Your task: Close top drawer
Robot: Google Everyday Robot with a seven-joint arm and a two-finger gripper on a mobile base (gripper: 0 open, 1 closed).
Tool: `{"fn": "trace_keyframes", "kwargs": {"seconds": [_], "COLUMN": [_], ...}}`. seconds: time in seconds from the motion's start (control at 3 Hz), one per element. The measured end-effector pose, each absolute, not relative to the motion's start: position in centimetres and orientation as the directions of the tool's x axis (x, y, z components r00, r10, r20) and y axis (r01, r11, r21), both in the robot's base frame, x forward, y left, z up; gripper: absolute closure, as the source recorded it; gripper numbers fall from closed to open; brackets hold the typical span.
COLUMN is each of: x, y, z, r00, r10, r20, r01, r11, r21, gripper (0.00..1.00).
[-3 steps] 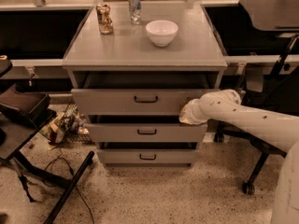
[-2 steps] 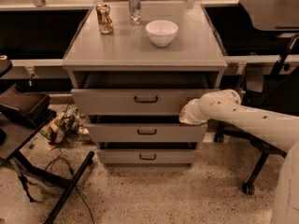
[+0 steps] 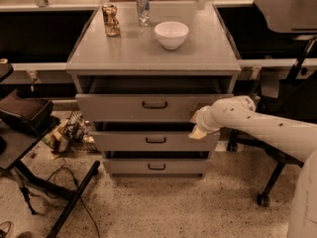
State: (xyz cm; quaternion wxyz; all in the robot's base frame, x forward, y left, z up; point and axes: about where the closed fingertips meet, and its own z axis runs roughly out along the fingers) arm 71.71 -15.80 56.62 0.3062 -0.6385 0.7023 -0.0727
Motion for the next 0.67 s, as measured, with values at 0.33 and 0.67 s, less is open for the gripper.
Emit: {"fn": "trace_keyframes", "kwargs": {"seconds": [0.33, 0.67], "x": [71.71, 71.7], "y": [-15.79, -15.79], "z": [56.62, 56.62], "r00": [0.003, 0.003], "r10": [-0.941, -0.941], "r20": [-0.337, -0.337], "r01": [-0.852, -0.852], "r11": [0.174, 0.174], "r21": [-0.493, -0.493], "gripper": [0.0, 0.18]}}
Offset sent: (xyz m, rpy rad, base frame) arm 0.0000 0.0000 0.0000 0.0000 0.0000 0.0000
